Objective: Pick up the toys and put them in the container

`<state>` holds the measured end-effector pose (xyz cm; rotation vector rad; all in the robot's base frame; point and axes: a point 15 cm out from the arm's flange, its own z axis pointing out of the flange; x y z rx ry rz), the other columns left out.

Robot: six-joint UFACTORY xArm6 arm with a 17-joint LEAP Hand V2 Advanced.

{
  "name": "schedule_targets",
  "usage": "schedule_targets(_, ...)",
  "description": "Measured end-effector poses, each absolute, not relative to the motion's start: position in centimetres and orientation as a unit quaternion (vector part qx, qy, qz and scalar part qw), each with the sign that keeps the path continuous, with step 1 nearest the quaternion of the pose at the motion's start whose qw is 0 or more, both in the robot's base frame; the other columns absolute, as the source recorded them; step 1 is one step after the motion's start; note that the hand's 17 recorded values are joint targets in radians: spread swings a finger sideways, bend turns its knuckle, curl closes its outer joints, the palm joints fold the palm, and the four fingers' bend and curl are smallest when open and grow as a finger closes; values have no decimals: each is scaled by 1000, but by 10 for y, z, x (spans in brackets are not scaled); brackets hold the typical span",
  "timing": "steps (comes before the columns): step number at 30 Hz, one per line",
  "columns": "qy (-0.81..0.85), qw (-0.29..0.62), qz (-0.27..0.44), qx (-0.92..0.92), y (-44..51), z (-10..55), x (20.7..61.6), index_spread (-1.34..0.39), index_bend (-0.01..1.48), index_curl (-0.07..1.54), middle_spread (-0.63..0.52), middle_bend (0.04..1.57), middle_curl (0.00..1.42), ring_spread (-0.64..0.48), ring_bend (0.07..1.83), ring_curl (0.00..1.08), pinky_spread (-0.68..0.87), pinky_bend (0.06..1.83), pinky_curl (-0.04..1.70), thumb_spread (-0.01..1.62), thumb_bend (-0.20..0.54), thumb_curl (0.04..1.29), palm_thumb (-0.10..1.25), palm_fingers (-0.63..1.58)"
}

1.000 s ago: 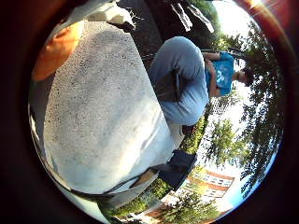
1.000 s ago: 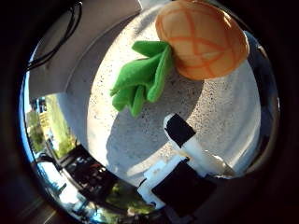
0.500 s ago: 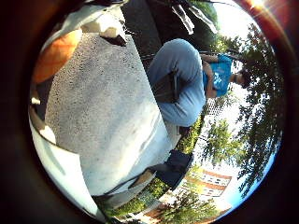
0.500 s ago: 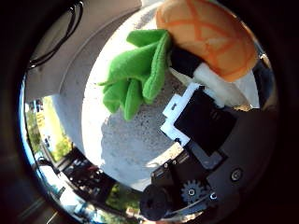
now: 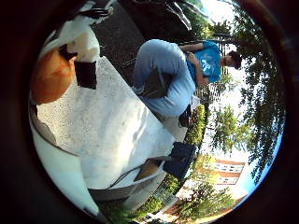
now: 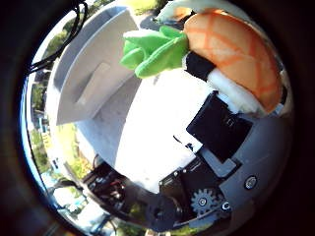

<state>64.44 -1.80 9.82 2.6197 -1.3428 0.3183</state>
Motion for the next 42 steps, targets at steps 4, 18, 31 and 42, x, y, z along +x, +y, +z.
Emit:
schedule_targets(4, -459, 66, 71, 883, -2, 154, 609, -969, 593, 557, -197, 1251, 979, -127, 1412, 820, 193, 1517, 816, 1085, -16, 621, 1006, 896)
schedule_targets(18, -385, 3, 12, 923, 155, 287, 502, -1150, 621, 900, -192, 1364, 1022, -146, 1505, 874, 142, 1604, 893, 1086, -17, 686, 994, 775)
schedule_targets(31, -395, -12, -25, 918, 285, 221, 526, -1218, 567, 1185, -176, 1434, 1021, -146, 1554, 885, 125, 1643, 920, 1089, -18, 728, 964, 722)
schedule_targets(42, -420, -35, 3, 907, 314, 130, 563, -1173, 560, 1292, -127, 1313, 915, -61, 1478, 790, 152, 1478, 898, 1107, -28, 679, 854, 745)
